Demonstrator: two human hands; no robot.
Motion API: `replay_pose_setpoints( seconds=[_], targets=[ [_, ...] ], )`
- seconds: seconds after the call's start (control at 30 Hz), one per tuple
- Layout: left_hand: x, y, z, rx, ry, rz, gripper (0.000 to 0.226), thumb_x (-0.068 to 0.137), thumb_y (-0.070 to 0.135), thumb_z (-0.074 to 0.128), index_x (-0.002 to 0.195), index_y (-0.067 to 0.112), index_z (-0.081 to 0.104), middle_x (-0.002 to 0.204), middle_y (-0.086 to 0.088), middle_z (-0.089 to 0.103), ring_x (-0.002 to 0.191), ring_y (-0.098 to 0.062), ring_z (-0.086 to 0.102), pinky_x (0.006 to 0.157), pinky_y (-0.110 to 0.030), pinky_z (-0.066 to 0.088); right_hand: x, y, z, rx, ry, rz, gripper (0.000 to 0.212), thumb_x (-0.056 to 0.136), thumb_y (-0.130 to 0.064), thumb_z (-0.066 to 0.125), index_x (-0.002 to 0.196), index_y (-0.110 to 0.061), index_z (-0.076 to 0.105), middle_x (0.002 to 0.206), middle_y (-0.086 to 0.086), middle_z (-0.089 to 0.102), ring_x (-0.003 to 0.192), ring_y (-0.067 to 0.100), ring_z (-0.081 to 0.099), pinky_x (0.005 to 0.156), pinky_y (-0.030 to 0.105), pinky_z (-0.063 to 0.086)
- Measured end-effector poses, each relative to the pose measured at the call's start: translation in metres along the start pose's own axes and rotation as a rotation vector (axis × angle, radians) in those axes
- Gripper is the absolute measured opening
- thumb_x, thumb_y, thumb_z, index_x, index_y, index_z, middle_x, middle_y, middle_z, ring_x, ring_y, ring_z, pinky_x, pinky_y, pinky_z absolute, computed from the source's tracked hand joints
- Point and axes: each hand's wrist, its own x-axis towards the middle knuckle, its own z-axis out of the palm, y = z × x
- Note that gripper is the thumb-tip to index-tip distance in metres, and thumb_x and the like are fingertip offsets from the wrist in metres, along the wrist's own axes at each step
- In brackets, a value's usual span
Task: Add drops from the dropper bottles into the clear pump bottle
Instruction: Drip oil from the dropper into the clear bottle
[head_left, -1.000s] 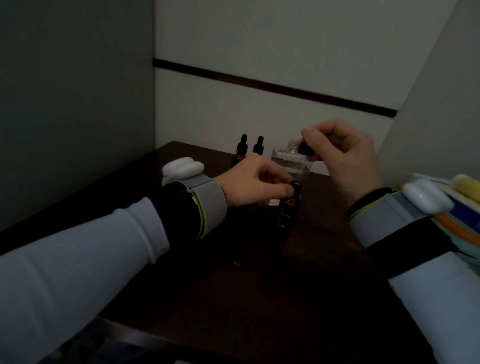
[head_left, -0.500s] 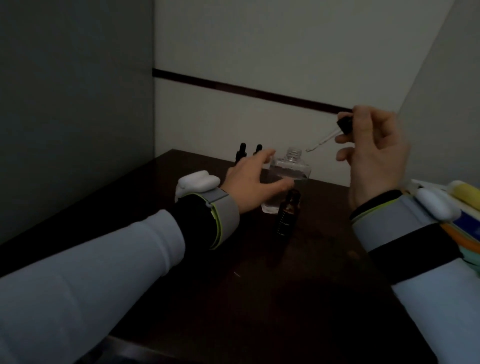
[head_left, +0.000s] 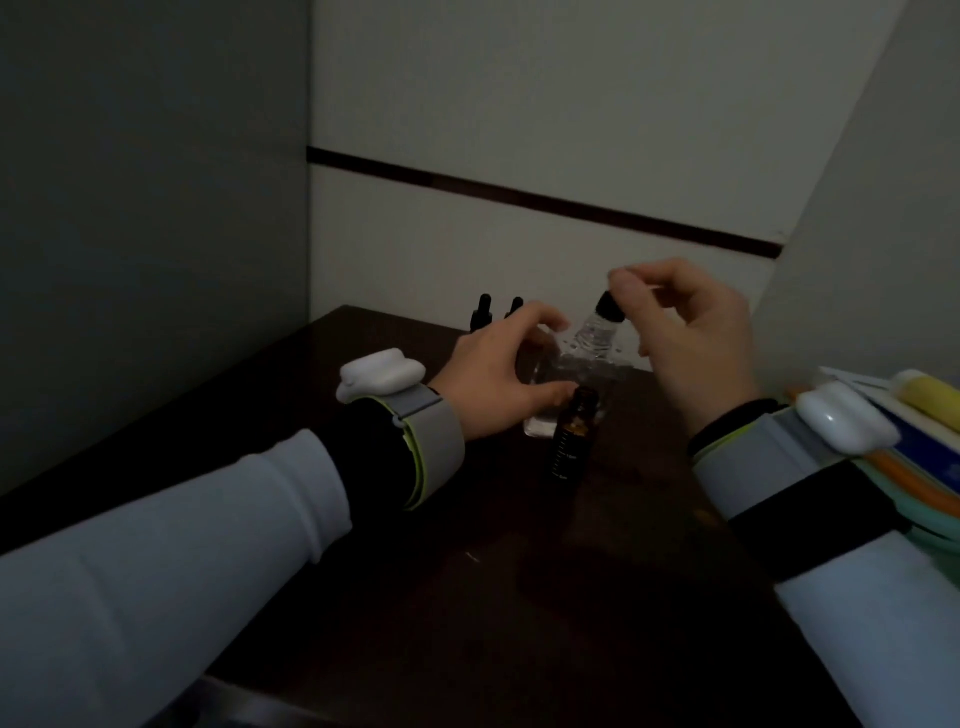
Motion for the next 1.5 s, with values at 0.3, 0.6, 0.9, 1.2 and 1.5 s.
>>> replay_pose_setpoints(
  seconds=[0.3,0.6,0.9,1.2,1.5],
  targets=[
    [0.000,0.000,-0.001,-0.028,0.000,-0.008,0.048,0.079,0.029,0.074,0.119,0.024,0.049,0.103,0.011,0.057,0.105,-0.008,0.054,0.089,-0.021,0.038,-0.003,-0.002,0.001,-0.036,-0.018,0.016,0.014,0.086,-0.020,0.067,0.074,-0.026,0.063,0.073,-0.014,0.062,0.069,-0.009,0.056,0.062,0.012,0.042],
    [0.001,-0.001,0.000,-0.019,0.008,0.005,0.049,0.079,0.031,0.074,0.120,0.025,0.049,0.105,0.009,0.057,0.108,-0.011,0.055,0.097,-0.031,0.042,-0.003,0.001,0.002,-0.023,-0.028,0.005,0.005,0.086,-0.018,0.066,0.081,-0.018,0.066,0.074,-0.012,0.062,0.069,-0.011,0.056,0.061,0.007,0.040],
    [0.002,-0.005,0.007,-0.088,-0.100,-0.065,0.061,0.090,0.028,0.060,0.143,0.027,0.028,0.133,-0.003,0.047,0.116,-0.017,0.049,0.097,-0.031,0.040,0.014,-0.017,-0.014,0.135,0.297,-0.090,0.008,0.083,-0.036,0.060,0.083,-0.028,0.063,0.081,-0.006,0.067,0.082,0.012,0.064,0.067,0.026,0.051],
    [0.004,-0.006,0.007,-0.123,-0.111,-0.086,0.060,0.090,0.026,0.060,0.142,0.024,0.030,0.130,-0.005,0.049,0.113,-0.019,0.053,0.097,-0.034,0.044,0.006,-0.004,-0.005,0.040,-0.011,0.001,0.007,0.082,-0.030,0.064,0.076,-0.029,0.065,0.073,-0.013,0.068,0.073,0.000,0.062,0.068,0.019,0.047],
    [0.004,-0.005,0.007,-0.133,-0.103,-0.093,0.059,0.091,0.026,0.060,0.142,0.025,0.030,0.130,-0.004,0.048,0.111,-0.017,0.052,0.087,-0.025,0.035,0.000,-0.003,-0.003,0.010,-0.125,-0.010,0.018,0.085,-0.019,0.068,0.070,-0.029,0.063,0.063,-0.018,0.064,0.065,-0.004,0.056,0.064,0.018,0.045]
  ],
)
